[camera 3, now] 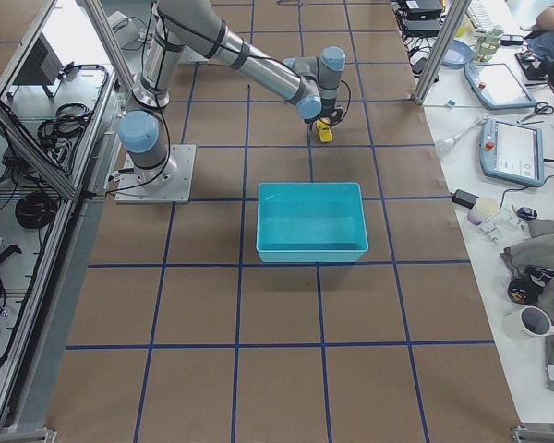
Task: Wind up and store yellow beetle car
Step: 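Lower the right gripper onto the yellow car and grasp it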
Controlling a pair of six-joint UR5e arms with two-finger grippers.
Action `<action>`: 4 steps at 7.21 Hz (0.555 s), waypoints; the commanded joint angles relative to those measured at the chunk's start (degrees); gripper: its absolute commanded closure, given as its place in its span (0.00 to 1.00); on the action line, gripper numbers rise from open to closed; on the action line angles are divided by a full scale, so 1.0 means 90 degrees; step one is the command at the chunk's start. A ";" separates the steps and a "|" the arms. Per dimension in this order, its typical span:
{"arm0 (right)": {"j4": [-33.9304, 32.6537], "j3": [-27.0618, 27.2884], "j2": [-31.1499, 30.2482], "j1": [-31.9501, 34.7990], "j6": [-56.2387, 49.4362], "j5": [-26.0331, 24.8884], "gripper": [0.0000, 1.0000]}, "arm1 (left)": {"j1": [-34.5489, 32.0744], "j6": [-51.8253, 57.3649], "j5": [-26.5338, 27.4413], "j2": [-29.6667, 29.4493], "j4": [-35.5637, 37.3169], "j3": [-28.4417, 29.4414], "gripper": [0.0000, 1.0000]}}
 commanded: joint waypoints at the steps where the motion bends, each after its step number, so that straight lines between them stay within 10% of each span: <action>1: -0.0001 -0.0061 -0.0004 0.0000 0.0032 -0.0007 1.00 | 0.0000 0.0007 0.0054 0.0017 -0.0011 -0.0006 0.00; 4: 0.0919 -0.1063 -0.0499 -0.0107 0.0012 -0.0542 1.00 | 0.0000 0.0036 0.0084 0.0036 -0.0030 -0.0006 0.00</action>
